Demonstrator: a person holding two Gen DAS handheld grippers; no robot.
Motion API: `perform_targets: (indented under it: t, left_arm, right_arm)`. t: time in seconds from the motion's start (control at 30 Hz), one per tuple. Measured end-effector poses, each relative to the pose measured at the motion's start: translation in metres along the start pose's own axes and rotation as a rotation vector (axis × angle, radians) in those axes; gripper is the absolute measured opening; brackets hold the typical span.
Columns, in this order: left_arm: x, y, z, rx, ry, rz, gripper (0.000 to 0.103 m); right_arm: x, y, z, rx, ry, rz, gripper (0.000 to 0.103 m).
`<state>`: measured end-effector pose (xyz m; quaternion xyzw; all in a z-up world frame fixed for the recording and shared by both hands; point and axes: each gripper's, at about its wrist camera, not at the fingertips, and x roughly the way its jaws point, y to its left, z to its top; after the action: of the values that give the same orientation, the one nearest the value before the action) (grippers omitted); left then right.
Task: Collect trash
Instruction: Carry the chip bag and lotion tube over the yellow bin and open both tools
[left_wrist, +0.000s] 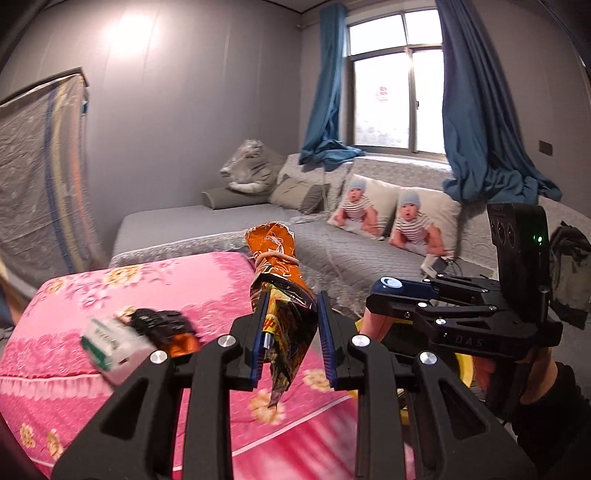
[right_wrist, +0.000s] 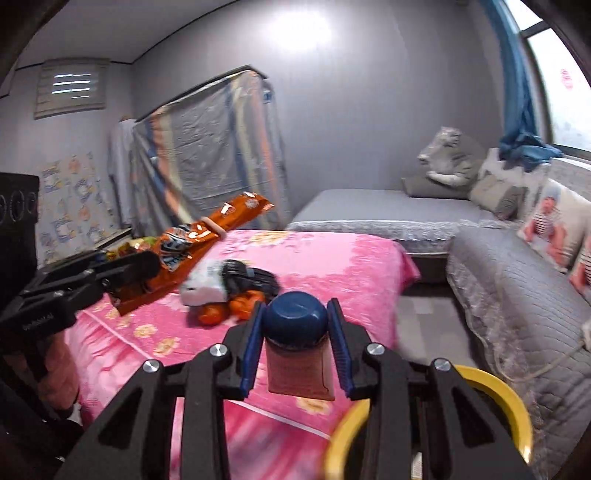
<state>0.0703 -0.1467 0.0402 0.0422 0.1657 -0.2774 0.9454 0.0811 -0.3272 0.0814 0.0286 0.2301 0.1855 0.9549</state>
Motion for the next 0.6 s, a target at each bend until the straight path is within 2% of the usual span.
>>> perform_targets:
  t: [0.23, 0.4, 0.6]
  left_arm:
    - [0.032, -0.051, 0.006, 0.057, 0.020, -0.103, 0.023]
    - [0.047, -0.080, 0.009, 0.086, 0.028, -0.161, 0.023]
    - [0.073, -0.106, 0.002, 0.117, 0.053, -0.195, 0.023]
  right_arm:
    - [-0.030, -0.056, -0.031, 0.086, -0.013, -0.187, 0.032]
    - [-0.038, -0.082, -0.052, 0.125, -0.007, -0.327, 0.032]
    - [-0.038, -0.107, -0.080, 0.197, 0.025, -0.468, 0.032]
